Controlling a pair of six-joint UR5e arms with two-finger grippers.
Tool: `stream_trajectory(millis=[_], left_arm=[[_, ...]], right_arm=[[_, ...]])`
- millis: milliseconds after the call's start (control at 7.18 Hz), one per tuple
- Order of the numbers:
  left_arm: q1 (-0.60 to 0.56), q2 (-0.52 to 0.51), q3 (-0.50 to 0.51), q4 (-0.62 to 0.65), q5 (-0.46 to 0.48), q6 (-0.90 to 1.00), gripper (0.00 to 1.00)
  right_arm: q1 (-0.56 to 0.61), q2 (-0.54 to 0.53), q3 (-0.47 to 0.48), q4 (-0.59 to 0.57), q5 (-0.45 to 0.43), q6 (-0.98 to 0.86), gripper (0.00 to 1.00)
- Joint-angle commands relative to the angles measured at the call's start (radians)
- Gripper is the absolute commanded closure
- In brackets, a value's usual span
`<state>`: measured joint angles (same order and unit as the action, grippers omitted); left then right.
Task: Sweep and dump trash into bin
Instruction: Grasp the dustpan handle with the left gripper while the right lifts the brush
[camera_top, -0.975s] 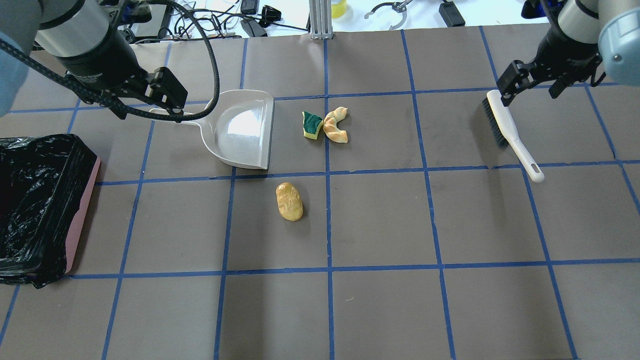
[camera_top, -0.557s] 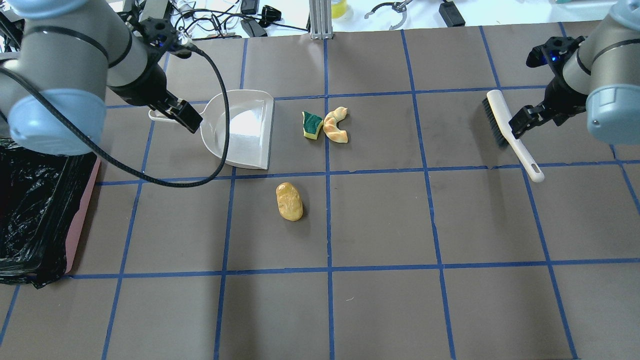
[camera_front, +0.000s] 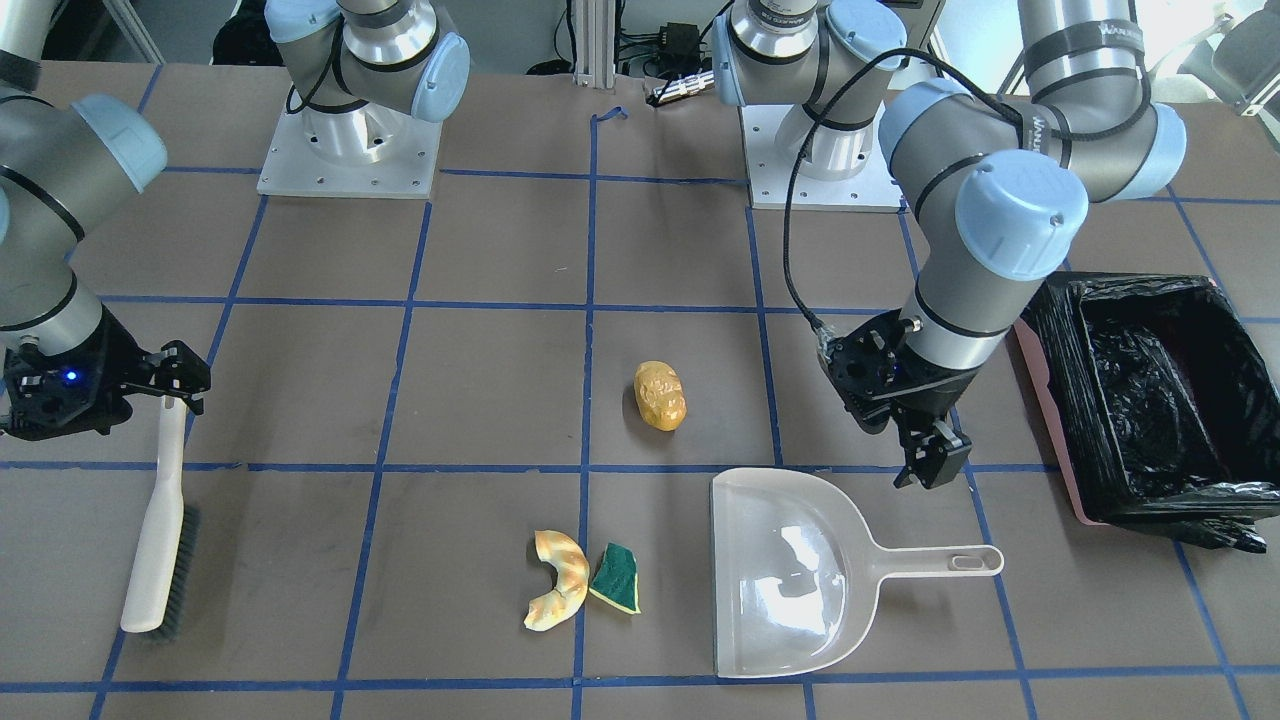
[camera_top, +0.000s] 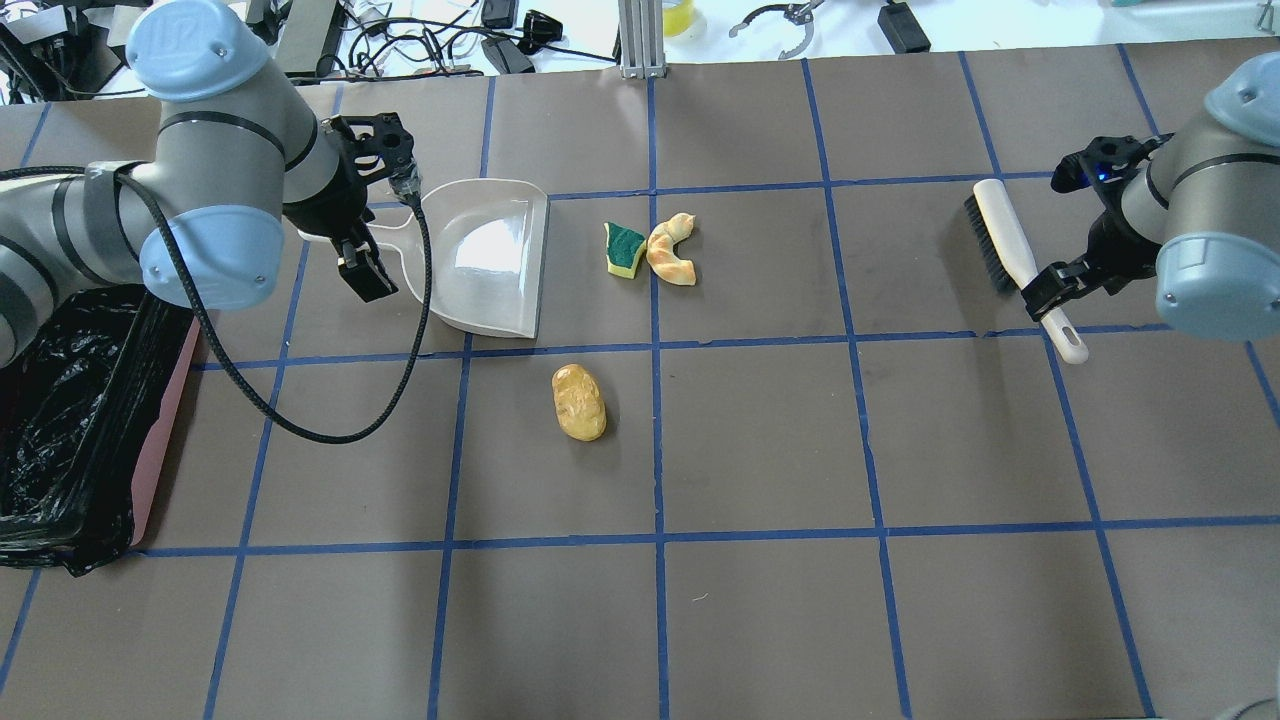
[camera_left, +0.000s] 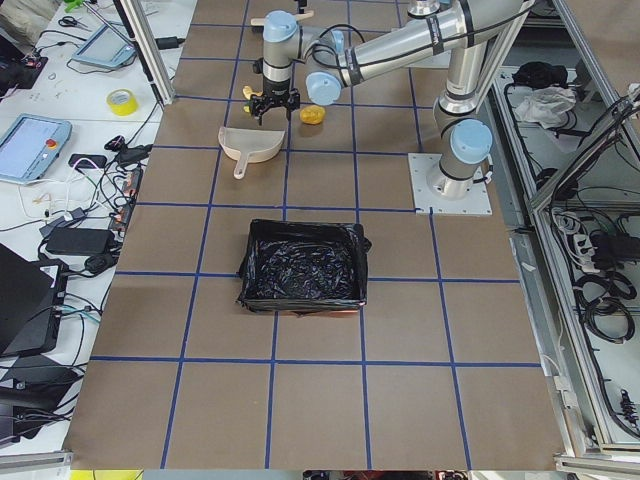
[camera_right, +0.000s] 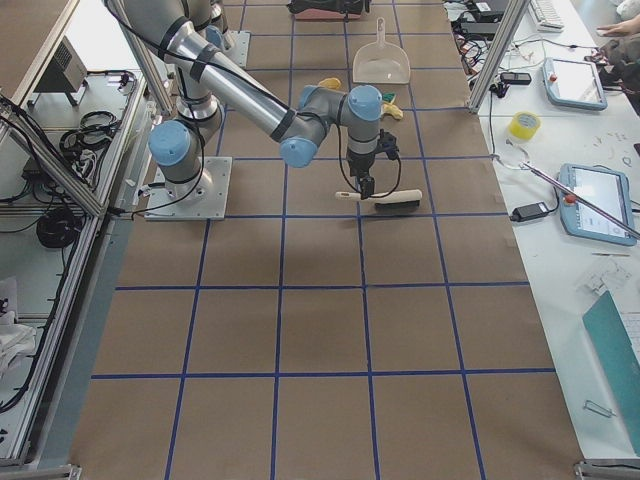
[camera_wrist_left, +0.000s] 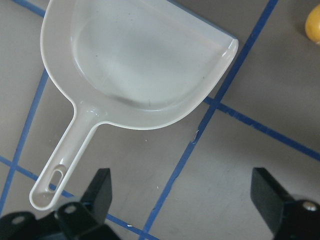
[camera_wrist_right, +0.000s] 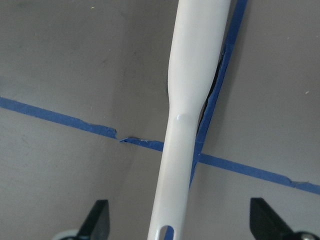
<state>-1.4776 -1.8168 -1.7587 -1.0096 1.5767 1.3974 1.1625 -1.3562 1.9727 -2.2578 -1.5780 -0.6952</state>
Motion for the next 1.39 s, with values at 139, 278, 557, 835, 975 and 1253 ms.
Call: stream_trajectory(millis=[139,278,557,835,975,1253], left_arm=[[0.052,-0.165,0.131,0.011,0.002,0.367,0.00],[0.056,-0.218,0.172,0.011,0.002,0.412,0.00],[0.068,-0.274,0.222,0.011,0.003,0.503,0.00],[0.095,-0.285,0.203,0.009,0.002,0.460,0.00],[0.095,-0.291,0.203,0.009,0.002,0.431,0.00],[0.095,-0.303,0.197,0.011,-0.007,0.390,0.08]], right_arm=[[-0.011,0.012,0.031,-0.017,0.003,0.000,0.11],[-0.011,0.018,0.034,-0.025,0.003,0.000,0.17],[-0.011,0.031,0.034,-0.028,0.032,0.000,0.27],[-0.011,0.031,0.031,-0.031,0.038,0.002,0.36],[-0.011,0.032,0.029,-0.032,0.039,0.003,0.45],[-0.011,0.042,0.029,-0.040,0.039,0.014,0.64]])
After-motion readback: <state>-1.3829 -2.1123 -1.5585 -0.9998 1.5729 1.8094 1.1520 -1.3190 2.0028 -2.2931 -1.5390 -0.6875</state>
